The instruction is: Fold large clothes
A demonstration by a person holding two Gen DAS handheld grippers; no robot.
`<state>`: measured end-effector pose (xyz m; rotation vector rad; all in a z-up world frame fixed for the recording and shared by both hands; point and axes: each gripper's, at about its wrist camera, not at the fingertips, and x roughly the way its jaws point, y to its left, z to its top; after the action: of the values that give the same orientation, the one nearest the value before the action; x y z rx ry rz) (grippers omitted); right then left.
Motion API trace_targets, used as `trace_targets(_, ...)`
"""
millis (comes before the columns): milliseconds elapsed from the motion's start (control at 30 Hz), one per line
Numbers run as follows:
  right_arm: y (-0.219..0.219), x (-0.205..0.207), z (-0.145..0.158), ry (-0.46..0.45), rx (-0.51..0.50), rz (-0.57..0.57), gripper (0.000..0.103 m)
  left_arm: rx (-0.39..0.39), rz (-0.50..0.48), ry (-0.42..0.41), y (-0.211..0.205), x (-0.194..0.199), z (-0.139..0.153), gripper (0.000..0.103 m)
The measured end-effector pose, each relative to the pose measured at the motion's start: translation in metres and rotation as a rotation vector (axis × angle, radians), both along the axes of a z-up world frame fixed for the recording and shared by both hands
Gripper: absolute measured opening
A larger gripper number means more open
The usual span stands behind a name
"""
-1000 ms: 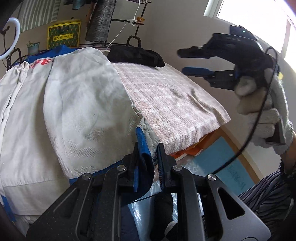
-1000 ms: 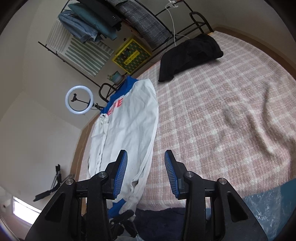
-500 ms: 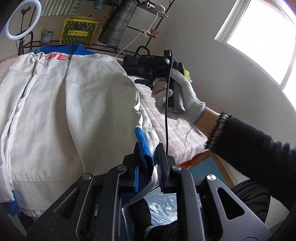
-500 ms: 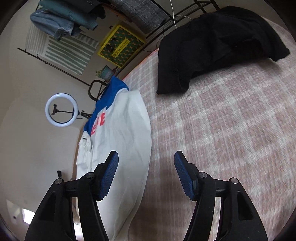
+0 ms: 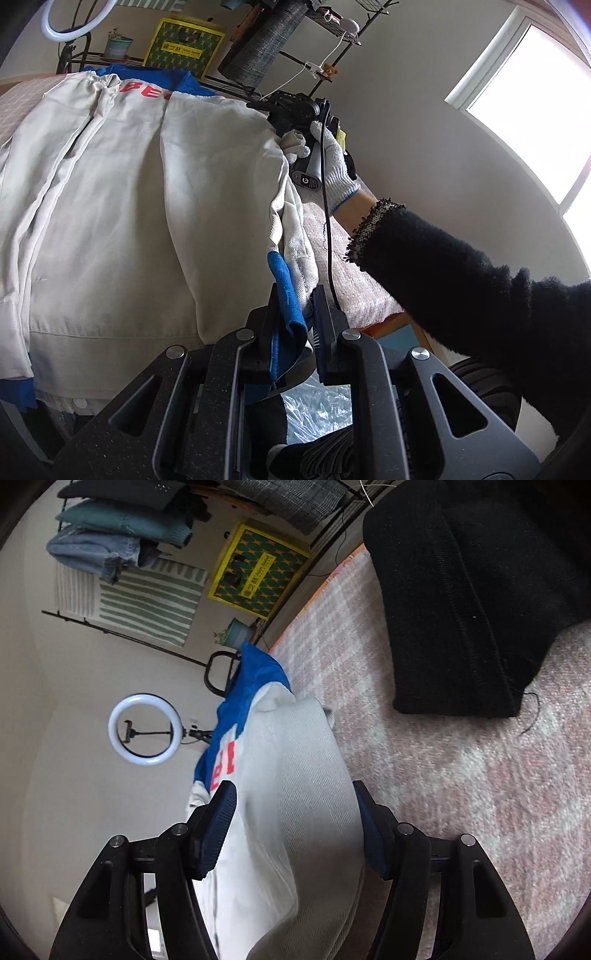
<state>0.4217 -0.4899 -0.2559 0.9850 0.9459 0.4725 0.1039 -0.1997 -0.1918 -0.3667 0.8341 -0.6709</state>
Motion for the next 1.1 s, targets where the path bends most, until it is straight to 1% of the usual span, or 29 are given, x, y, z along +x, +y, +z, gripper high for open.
trace_targets(33, 0.000, 0.000, 0.001, -0.003, 0.009, -0.004, 0.042, -0.004, -0.002, 0.003, 0.000, 0.000, -0.001, 0.012)
trace_targets(67, 0.002, 0.002, 0.004, -0.001, 0.003, -0.008, 0.032, -0.008, -0.006, 0.007, 0.000, -0.001, -0.002, 0.012)
trace_targets(100, 0.003, 0.003, 0.007, 0.001, -0.013, -0.005, 0.014, -0.011, -0.008, 0.010, 0.000, -0.001, -0.003, 0.012)
trace_targets(133, 0.005, 0.004, 0.010, 0.001, -0.033, 0.001, 0.008, -0.015, -0.009, 0.011, 0.001, 0.000, -0.004, 0.012)
trace_targets(167, 0.008, 0.006, 0.014, -0.002, -0.055, 0.007, 0.006, -0.020, -0.012, 0.012, 0.001, -0.001, -0.005, 0.012)
trace_targets(300, 0.023, 0.009, 0.041, -0.010, -0.215, 0.024, 0.003, -0.056, 0.001, 0.024, 0.009, 0.000, -0.005, 0.012)
trace_targets(400, 0.035, 0.007, 0.071, -0.070, -0.333, 0.058, 0.003, -0.084, 0.021, 0.035, 0.019, -0.003, -0.007, 0.012)
trace_targets(467, 0.043, 0.007, 0.080, -0.095, -0.405, 0.060, 0.002, -0.085, 0.039, 0.055, 0.025, -0.004, -0.014, 0.012)
trace_targets(533, 0.056, 0.014, 0.077, -0.039, -0.507, 0.066, 0.002, -0.121, 0.063, 0.105, 0.035, -0.003, -0.024, 0.011)
trace_targets(567, 0.062, 0.016, 0.076, -0.017, -0.533, 0.068, 0.002, -0.134, 0.078, 0.122, 0.041, -0.003, -0.028, 0.011)
trace_targets(600, 0.068, 0.017, 0.079, -0.014, -0.541, 0.069, 0.002, -0.144, 0.090, 0.132, 0.046, -0.003, -0.031, 0.011)
trace_targets(667, 0.082, 0.016, 0.091, -0.035, -0.565, 0.076, 0.002, -0.173, 0.108, 0.149, 0.055, -0.003, -0.033, 0.011)
trace_targets(700, 0.092, 0.016, 0.098, -0.050, -0.597, 0.085, 0.002, -0.182, 0.114, 0.153, 0.060, -0.003, -0.034, 0.011)
trace_targets(833, 0.141, 0.016, 0.122, -0.098, -0.785, 0.148, 0.002, -0.214, 0.120, 0.183, 0.072, -0.009, -0.037, 0.011)
trace_targets(967, 0.188, 0.018, 0.134, -0.137, -0.886, 0.216, 0.002, -0.222, 0.160, 0.211, 0.090, -0.015, -0.043, 0.011)
trace_targets(1033, 0.214, 0.020, 0.134, -0.151, -0.947, 0.253, 0.002, -0.226, 0.184, 0.220, 0.100, -0.019, -0.046, 0.011)
trace_targets(1100, 0.238, 0.021, 0.131, -0.154, -0.982, 0.285, 0.002, -0.224, 0.213, 0.226, 0.111, -0.024, -0.049, 0.011)
